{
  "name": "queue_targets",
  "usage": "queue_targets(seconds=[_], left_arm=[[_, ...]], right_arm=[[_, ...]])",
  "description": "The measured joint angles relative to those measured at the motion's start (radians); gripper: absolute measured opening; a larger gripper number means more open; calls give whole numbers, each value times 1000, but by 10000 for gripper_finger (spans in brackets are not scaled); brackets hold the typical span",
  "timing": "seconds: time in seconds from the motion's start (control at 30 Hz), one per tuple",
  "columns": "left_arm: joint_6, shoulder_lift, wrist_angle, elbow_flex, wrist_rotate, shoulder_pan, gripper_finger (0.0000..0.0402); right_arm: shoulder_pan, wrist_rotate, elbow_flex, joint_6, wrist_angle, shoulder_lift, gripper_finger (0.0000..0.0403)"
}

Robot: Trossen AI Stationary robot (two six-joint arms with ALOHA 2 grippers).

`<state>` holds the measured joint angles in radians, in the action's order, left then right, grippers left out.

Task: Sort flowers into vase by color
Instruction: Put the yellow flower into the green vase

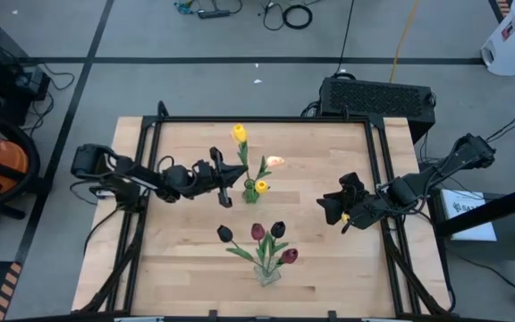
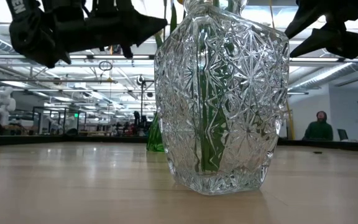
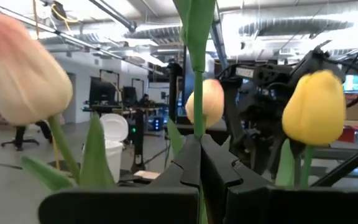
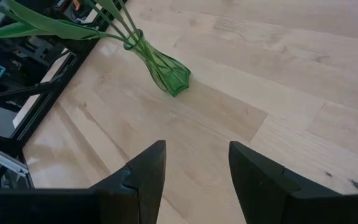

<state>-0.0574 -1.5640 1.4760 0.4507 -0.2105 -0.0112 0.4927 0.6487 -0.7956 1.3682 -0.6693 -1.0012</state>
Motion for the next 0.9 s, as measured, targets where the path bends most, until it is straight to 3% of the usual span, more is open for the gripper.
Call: queue_targets(seconds=[0.33,0.53,0.9], left_arm=[[0,-92,-5,0,-5,0,0],[2,-93,11,-57,-69,0,0],[53,-93,-17,-80,-52,-14,9]], right_arm=[[0,0,0,5,0,0,169],[0,0,0,7,0,0,169],[0,0,0,7,0,0,169]])
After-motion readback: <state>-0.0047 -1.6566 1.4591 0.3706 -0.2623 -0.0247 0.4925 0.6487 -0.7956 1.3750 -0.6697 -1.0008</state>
